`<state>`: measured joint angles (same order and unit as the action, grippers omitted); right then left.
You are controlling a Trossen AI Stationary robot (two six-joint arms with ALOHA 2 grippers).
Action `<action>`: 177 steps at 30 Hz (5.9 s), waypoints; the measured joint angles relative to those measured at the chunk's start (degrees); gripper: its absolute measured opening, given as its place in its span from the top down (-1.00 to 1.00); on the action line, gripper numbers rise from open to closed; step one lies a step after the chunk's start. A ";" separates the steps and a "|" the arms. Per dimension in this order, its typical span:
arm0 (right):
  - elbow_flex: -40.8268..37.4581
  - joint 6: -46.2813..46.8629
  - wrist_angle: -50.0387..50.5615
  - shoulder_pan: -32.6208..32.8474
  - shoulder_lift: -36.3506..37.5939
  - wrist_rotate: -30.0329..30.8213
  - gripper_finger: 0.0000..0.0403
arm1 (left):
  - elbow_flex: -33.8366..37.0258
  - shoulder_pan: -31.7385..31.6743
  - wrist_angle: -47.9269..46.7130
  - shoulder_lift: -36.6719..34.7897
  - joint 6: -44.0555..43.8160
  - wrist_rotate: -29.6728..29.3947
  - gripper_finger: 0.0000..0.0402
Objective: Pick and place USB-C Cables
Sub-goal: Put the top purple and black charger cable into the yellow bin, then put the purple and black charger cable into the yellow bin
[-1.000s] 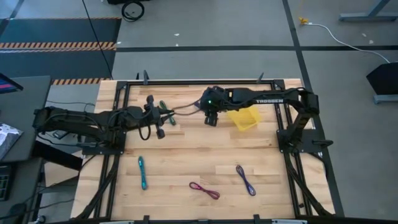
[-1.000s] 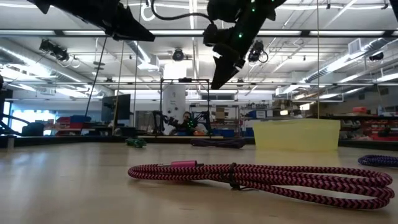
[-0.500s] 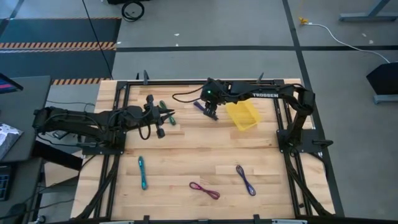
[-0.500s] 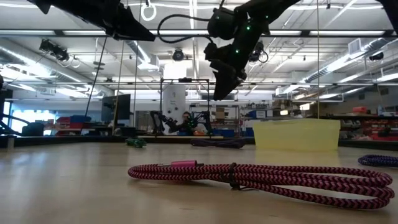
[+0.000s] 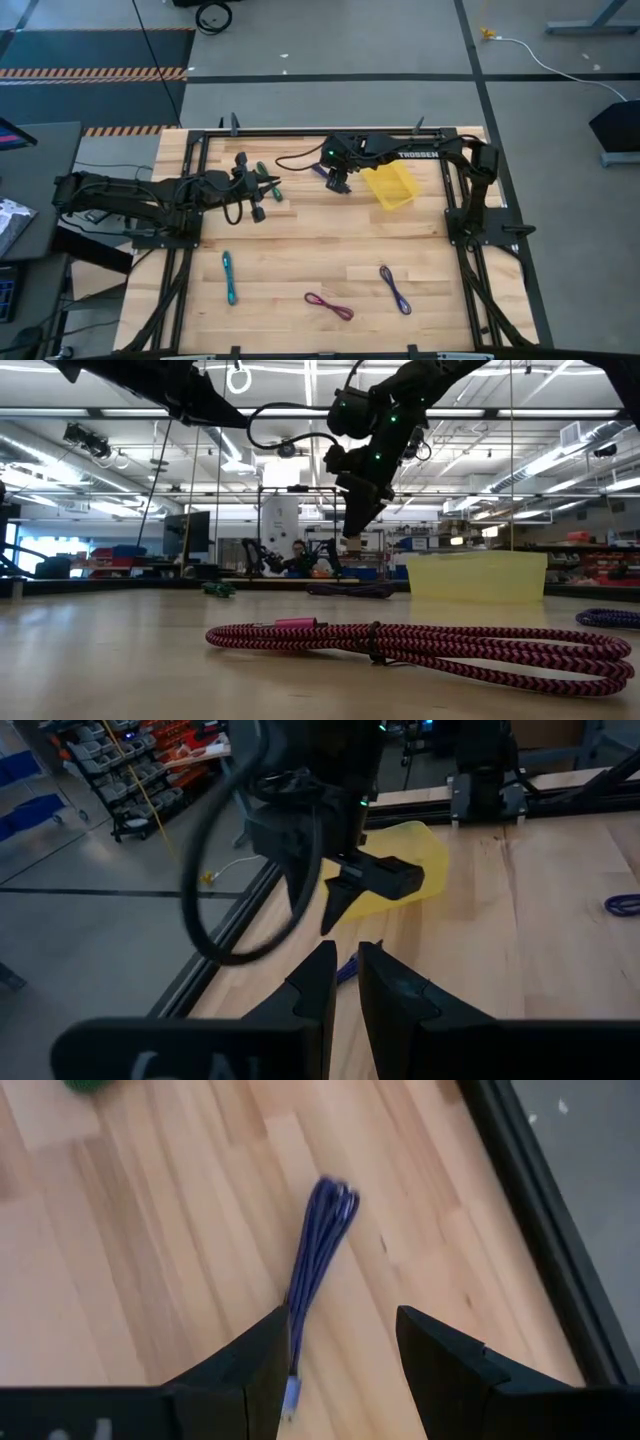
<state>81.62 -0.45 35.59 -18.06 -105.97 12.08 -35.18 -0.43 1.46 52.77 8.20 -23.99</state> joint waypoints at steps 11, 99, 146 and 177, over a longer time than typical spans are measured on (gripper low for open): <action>0.03 -0.15 0.02 -0.02 0.07 0.09 0.06 | 0.00 -0.04 -0.16 0.00 -0.04 0.01 0.74; -14.13 -9.75 -17.25 4.64 0.82 4.94 0.98 | 0.00 3.34 4.43 0.11 1.41 1.75 0.74; -14.16 48.96 39.68 15.84 12.44 14.23 0.60 | 0.00 13.57 -0.02 0.09 -8.07 1.79 0.74; -14.14 59.22 41.61 30.61 12.44 -17.65 -0.06 | 0.00 13.53 -0.98 0.09 -9.46 1.77 0.74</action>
<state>67.48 58.77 77.19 12.55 -93.54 -5.58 -35.18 13.10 0.48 52.86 -1.26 -22.22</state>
